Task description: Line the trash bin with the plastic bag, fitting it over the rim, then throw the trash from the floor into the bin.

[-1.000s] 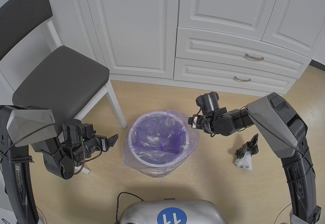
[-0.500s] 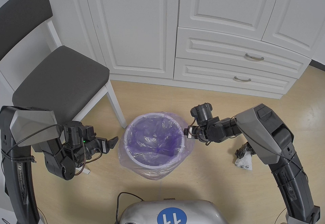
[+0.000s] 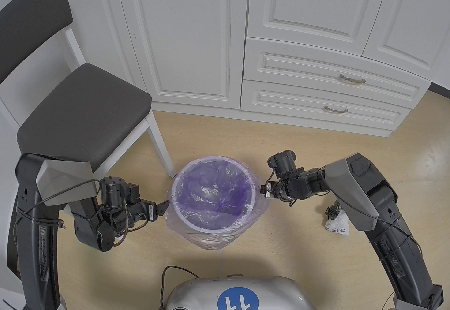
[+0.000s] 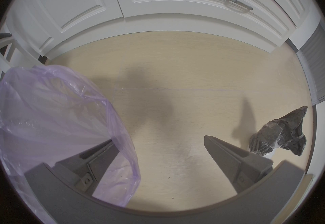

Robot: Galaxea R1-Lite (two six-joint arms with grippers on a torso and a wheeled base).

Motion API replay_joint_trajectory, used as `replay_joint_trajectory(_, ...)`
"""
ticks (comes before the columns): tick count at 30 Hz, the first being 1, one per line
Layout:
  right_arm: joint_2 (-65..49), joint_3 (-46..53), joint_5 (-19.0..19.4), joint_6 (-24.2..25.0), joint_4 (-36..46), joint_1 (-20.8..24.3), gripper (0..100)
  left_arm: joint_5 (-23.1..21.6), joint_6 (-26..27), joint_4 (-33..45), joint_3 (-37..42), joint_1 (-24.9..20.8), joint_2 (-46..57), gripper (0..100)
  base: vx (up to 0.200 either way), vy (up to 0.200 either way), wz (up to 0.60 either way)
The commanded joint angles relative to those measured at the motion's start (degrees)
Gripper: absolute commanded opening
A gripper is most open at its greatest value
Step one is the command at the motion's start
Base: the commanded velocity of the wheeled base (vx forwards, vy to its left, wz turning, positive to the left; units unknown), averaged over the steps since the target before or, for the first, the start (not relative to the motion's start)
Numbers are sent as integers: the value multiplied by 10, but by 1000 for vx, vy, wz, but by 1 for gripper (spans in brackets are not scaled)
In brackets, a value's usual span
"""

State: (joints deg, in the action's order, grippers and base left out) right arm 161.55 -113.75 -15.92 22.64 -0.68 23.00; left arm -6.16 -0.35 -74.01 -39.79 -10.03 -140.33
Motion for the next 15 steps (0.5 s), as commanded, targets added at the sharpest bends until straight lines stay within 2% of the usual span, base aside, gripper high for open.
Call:
replay_joint_trajectory(1, -56, 54, -3, 4, -11, -12, 100, 0, 8, 50, -71, -6, -65, 100, 0, 0, 0)
replay_joint_trajectory(6, -103, 130, -3, 14, -60, -13, 100, 0, 9, 164, -175, -2, -79, 100, 0, 0, 0)
replay_joint_trajectory(12, -152, 251, 2, 10, -163, -14, 100, -1, 11, 328, -352, 16, -110, 100, 0, 0, 0)
replay_joint_trajectory(15, -153, 281, 3, 9, -200, -16, 100, 0, 18, 376, -407, 20, -134, 100, 0, 0, 0)
